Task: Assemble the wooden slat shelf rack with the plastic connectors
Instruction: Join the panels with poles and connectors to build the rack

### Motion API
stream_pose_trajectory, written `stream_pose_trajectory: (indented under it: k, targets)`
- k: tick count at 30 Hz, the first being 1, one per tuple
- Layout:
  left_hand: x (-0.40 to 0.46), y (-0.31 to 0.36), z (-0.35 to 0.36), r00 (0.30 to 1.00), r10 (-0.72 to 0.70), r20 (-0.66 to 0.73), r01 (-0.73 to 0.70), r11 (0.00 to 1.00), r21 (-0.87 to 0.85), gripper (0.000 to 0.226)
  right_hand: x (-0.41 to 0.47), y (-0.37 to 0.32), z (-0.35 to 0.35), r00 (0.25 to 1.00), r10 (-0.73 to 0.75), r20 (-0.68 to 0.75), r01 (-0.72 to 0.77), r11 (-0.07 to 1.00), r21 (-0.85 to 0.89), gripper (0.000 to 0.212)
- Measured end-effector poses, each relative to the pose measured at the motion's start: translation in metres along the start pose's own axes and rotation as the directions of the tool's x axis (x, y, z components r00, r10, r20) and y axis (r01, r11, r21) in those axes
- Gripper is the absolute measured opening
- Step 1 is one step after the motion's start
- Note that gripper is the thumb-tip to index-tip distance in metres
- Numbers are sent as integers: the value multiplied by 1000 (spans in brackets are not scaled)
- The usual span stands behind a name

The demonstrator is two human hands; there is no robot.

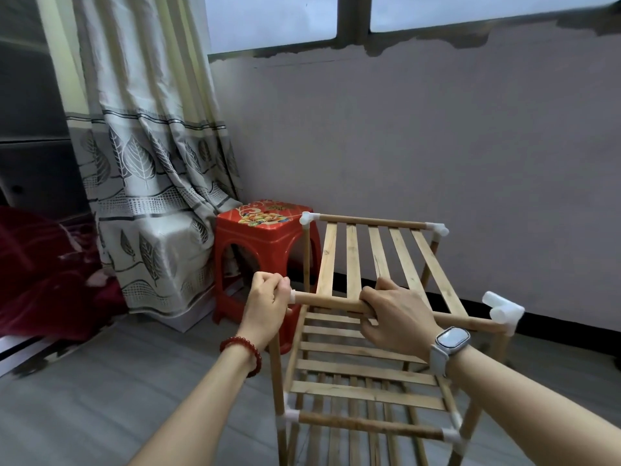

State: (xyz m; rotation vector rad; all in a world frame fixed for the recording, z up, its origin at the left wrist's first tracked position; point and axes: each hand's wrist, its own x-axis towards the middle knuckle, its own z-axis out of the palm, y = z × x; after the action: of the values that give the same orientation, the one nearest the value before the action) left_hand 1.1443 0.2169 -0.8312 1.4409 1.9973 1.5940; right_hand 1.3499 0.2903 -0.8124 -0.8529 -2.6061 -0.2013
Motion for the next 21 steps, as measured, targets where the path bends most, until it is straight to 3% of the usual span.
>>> stream_pose_trajectory:
  k: [3, 5, 9, 13, 21]
  targets:
    - [-8, 0, 4, 987, -144, -68, 129, 974, -184, 11, -2, 1, 5, 999, -36, -38, 32, 994, -108, 38]
    - [-7, -3, 8, 979, -182, -91, 156, 958, -240, 21, -1, -5, 12, 986, -37, -161, 11, 987, -160, 46]
    - [-3, -7, 17, 974, -180, -140, 152, 971, -184, 29, 11, -29, 25, 946, -148, -287, 72, 963, -260, 36]
    - [-2, -12, 11, 974, -200, -106, 172, 958, -227, 37, 22, -36, 31, 920, -177, -349, 111, 973, -202, 31]
    - [-11, -8, 11, 997, -69, 24, 73, 965, -250, 47, 20, -32, 33, 876, -208, -435, 188, 978, -89, 35]
